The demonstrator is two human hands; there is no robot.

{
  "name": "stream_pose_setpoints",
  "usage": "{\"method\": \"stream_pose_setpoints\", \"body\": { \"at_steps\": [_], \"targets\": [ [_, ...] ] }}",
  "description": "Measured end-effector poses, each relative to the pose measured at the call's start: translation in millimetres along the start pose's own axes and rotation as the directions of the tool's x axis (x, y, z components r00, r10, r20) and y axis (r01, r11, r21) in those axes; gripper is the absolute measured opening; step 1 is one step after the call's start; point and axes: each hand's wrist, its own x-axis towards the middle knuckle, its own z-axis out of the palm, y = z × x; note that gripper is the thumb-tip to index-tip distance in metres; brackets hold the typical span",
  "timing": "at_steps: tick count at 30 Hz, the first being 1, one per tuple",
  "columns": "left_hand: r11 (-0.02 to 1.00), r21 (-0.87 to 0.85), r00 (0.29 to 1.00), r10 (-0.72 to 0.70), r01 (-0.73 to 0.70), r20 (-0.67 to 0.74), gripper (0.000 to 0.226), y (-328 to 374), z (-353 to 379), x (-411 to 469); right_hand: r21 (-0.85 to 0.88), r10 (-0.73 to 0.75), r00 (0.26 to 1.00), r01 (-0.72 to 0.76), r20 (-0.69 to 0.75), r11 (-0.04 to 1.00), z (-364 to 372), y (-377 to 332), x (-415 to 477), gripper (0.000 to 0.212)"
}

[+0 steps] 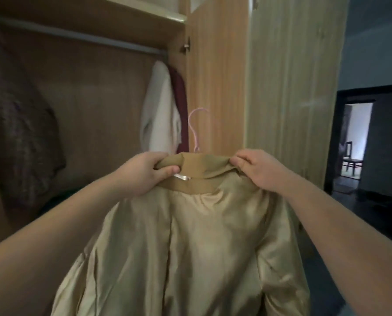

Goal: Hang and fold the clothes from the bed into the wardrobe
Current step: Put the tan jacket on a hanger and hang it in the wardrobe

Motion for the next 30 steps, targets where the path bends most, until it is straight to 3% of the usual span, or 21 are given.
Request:
{"method": "stream_pose_setpoints", "body": {
  "at_steps": [2,4,7,11,14,19,21,25,27,30],
  "targets": [
    [0.999,0.035,0.998,-0.038,0.040,-0.056,0.023,-27,-4,-2,0.011,-0.004,1.000,0.003,0.008,1.000,24,3,18,0.022],
    [0.989,0.092,0.984,-0.104,0.118,-0.147,0.027,-54,-8,-4,0.030,0.014,0.997,-0.012,-0.081,0.999,55,8,26,0.020],
    [0.963,0.125,0.951,-0.206,0.239,-0.228,0.033,-87,-16,-8,0.108,0.101,0.962,-0.076,-0.254,0.991,104,11,24,0.041],
    [0.944,0.033,0.906,-0.306,0.330,-0.294,0.031,-105,-21,-9,0.226,0.026,0.994,-0.001,-0.109,0.974,162,15,51,0.069],
    [0.931,0.009,0.883,-0.342,0.364,-0.321,0.032,-103,-26,-6,0.374,0.036,0.992,0.012,-0.119,0.927,184,9,92,0.087],
    [0.877,0.071,0.806,-0.400,0.474,-0.436,0.037,-107,-34,0,0.430,-0.013,0.969,0.122,-0.248,0.895,205,4,161,0.072],
    [0.805,0.170,0.746,-0.417,0.568,-0.519,0.042,-112,-39,-1,0.544,-0.045,0.970,0.171,-0.239,0.822,211,10,181,0.055],
    [0.661,0.273,0.660,-0.450,0.699,-0.602,0.043,-119,-40,-3,0.681,-0.252,0.957,0.282,-0.146,0.676,212,24,211,0.031],
    [0.656,0.236,0.636,-0.478,0.717,-0.606,0.036,-121,-36,-2,0.780,-0.283,0.958,0.210,-0.043,0.589,214,26,225,0.026],
    [0.657,0.251,0.655,-0.488,0.711,-0.577,0.026,-122,-33,1,0.968,-0.344,0.922,-0.102,0.179,0.230,216,36,239,0.028]
  ]
}}
